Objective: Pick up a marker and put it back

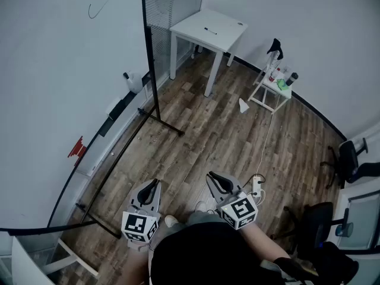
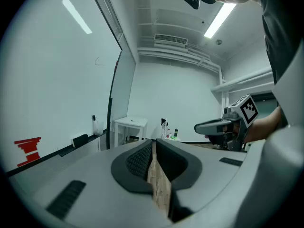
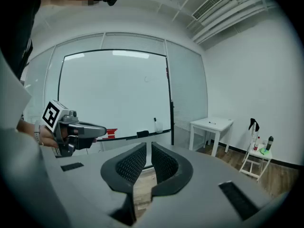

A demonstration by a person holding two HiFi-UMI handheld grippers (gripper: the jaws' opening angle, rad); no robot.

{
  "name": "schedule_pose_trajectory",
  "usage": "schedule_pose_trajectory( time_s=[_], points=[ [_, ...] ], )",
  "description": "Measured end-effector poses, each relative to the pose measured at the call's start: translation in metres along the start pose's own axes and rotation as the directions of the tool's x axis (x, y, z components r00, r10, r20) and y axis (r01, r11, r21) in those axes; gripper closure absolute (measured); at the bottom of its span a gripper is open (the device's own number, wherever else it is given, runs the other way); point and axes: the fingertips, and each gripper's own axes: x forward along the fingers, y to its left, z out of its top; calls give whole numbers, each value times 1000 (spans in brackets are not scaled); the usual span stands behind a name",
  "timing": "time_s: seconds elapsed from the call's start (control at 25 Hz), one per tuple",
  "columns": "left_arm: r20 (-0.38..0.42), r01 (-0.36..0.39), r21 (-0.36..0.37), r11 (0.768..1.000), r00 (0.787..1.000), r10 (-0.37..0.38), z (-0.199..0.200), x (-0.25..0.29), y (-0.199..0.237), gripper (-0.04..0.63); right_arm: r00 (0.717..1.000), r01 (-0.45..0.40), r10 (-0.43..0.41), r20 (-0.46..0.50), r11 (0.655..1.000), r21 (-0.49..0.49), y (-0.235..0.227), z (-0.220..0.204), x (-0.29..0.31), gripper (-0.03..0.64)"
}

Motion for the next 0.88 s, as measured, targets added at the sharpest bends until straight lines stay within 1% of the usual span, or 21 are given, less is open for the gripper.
schedule_pose_trajectory(
  time_s=[0.24,0.48,0.68,0.88],
  points=[
    [-6,-10,15,1000,1000,10,8,33,-13,568,1000,18,-18,11,999,29,-34,-4,-7,576],
    [-13,-26,32,999,1000,26,17,72,-23,566,999,-5,3,35,999,36,-71,-3,-8,588],
    [-16,-60,3,998,998,60,26,109,-28,542,996,-44,41,74,998,41,-106,-2,-8,586],
    [-42,-109,26,994,993,110,35,148,-25,503,995,-60,53,86,995,79,-146,-6,-1,586]
  ],
)
